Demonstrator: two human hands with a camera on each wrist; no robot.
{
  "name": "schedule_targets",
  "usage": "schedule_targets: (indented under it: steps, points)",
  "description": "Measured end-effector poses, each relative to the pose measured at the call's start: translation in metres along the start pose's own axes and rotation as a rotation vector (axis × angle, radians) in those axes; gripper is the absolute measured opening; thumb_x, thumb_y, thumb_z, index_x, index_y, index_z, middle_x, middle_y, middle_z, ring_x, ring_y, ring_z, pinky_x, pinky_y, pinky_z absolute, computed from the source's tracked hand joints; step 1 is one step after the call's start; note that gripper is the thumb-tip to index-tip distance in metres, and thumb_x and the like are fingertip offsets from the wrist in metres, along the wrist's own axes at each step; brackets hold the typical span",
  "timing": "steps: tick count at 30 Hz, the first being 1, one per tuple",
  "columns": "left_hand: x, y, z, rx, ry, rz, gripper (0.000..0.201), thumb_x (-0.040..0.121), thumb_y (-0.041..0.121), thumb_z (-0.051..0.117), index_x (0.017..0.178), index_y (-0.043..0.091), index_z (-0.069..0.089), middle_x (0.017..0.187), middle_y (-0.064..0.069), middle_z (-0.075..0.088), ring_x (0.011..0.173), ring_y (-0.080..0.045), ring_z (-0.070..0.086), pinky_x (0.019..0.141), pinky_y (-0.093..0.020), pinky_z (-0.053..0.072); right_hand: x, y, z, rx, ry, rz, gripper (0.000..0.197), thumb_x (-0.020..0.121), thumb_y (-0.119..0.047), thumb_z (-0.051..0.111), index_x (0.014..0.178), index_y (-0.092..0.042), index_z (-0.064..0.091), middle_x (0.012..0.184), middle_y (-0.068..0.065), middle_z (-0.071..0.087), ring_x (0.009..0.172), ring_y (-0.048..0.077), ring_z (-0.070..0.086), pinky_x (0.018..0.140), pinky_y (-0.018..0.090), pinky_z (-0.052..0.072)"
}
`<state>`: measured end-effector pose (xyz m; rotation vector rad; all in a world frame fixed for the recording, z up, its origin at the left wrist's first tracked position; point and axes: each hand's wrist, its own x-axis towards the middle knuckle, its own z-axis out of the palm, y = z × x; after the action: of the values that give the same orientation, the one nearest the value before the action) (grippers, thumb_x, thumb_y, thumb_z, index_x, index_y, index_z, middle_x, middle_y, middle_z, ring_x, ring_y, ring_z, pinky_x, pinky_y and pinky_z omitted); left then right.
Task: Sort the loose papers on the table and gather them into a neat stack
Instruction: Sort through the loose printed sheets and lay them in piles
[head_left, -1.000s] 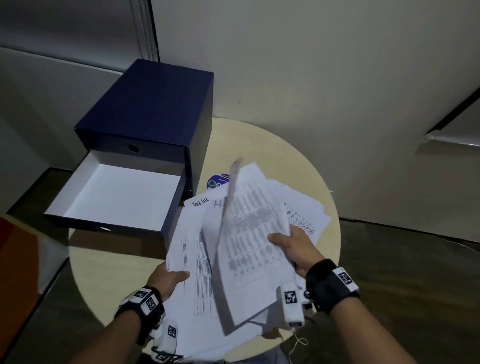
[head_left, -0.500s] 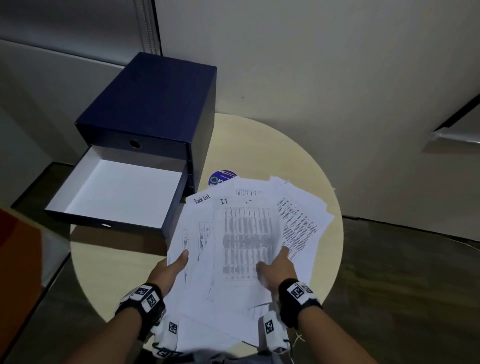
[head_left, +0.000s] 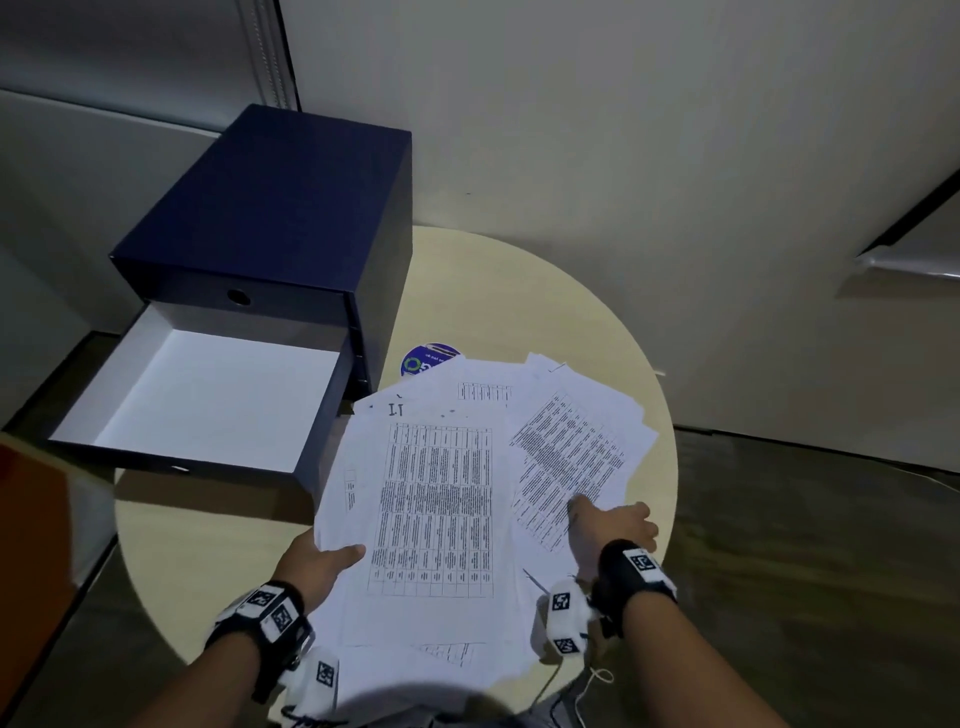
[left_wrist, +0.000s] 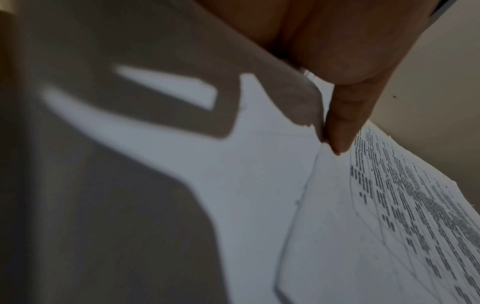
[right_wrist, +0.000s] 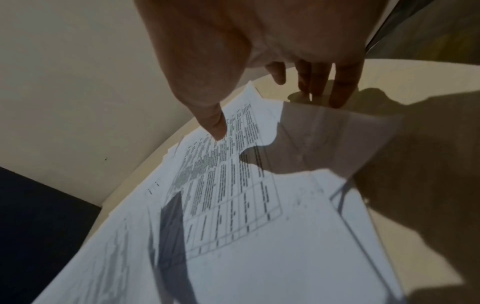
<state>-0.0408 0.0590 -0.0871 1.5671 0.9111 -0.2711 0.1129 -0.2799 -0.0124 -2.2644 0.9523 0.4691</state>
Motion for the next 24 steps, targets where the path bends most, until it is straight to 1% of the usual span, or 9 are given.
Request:
schedule_targets:
  steps: [4,7,10,15,17,20,22,23,24]
  points:
    - [0.0,0.0,0.002,0.006,0.024,0.006,0.031,0.078,0.013,0.08,0.108,0.013,0.072,0.098,-0.002,0.077,0.09,-0.026,0.073,0.092,-0.042,0.054,0.004,-0.007,-0.001,0.239,-0.069,0.038,0.089,0.08,-0.043,0.078,0.144,-0.011,0.026,0.127,0.026,0.056,0.105,0.045,0.06,0.085,0.058,0.056]
    - [-0.001,0.001,0.002,-0.003,0.025,0.019,0.028,0.079,0.012,0.079,0.106,0.014,0.072,0.097,-0.002,0.077,0.09,-0.025,0.073,0.089,-0.038,0.054,0.005,-0.007,-0.002,0.206,-0.064,-0.027,0.058,0.088,-0.027,0.075,0.136,-0.003,0.051,0.125,0.025,0.062,0.108,0.045,0.062,0.086,0.047,0.055]
    - [-0.002,0.004,0.003,-0.019,0.032,0.023,0.026,0.08,0.009,0.078,0.104,0.013,0.071,0.097,-0.005,0.076,0.089,-0.026,0.072,0.086,-0.035,0.052,0.005,0.003,-0.005,0.272,-0.04,-0.076,0.025,0.092,-0.024,0.07,0.112,-0.009,0.071,0.101,0.017,0.072,0.087,0.038,0.067,0.081,0.045,0.058]
    - [-0.001,0.003,0.004,-0.033,0.024,0.031,0.029,0.08,0.009,0.078,0.108,0.01,0.071,0.098,-0.007,0.076,0.089,-0.027,0.072,0.085,-0.035,0.053,0.007,0.018,-0.034,0.433,0.078,-0.1,0.013,0.099,-0.014,0.056,0.11,-0.009,0.062,0.094,0.015,0.069,0.076,0.033,0.064,0.07,0.038,0.055]
    - [0.0,0.001,0.003,-0.044,0.021,0.033,0.03,0.08,0.009,0.078,0.109,0.01,0.071,0.099,-0.007,0.076,0.09,-0.028,0.072,0.088,-0.037,0.053,0.009,0.024,-0.051,0.541,0.098,-0.12,0.02,0.1,-0.012,0.056,0.119,-0.015,0.061,0.111,0.016,0.069,0.091,0.034,0.063,0.082,0.039,0.051]
    - [0.001,0.001,0.003,-0.044,0.012,0.046,0.03,0.079,0.008,0.078,0.109,0.011,0.071,0.1,-0.008,0.076,0.091,-0.027,0.072,0.089,-0.037,0.052,0.014,0.029,-0.073,0.671,0.042,-0.155,0.047,0.099,-0.015,0.061,0.144,-0.007,0.047,0.141,0.015,0.057,0.122,0.037,0.057,0.103,0.046,0.046]
    - [0.003,0.001,0.003,-0.053,0.006,0.052,0.028,0.08,0.006,0.078,0.106,0.012,0.069,0.103,-0.009,0.075,0.092,-0.028,0.071,0.09,-0.036,0.051,0.024,0.031,-0.083,0.739,-0.035,-0.149,0.081,0.091,-0.029,0.071,0.155,-0.007,0.027,0.141,0.014,0.052,0.11,0.033,0.061,0.094,0.045,0.048]
    - [0.003,0.001,0.003,-0.055,0.004,0.052,0.028,0.08,0.006,0.078,0.106,0.013,0.069,0.103,-0.01,0.074,0.093,-0.028,0.071,0.09,-0.036,0.05,0.025,0.031,-0.087,0.775,-0.092,-0.149,0.092,0.085,-0.038,0.076,0.156,-0.012,0.025,0.135,0.01,0.053,0.095,0.025,0.062,0.084,0.041,0.05]
    - [0.002,0.002,0.003,-0.058,0.003,0.049,0.029,0.08,0.006,0.078,0.107,0.013,0.069,0.103,-0.009,0.074,0.094,-0.028,0.07,0.09,-0.035,0.05,0.022,0.028,-0.09,0.812,-0.165,-0.155,0.091,0.081,-0.041,0.079,0.154,-0.018,0.03,0.136,0.005,0.055,0.092,0.02,0.063,0.084,0.041,0.052]
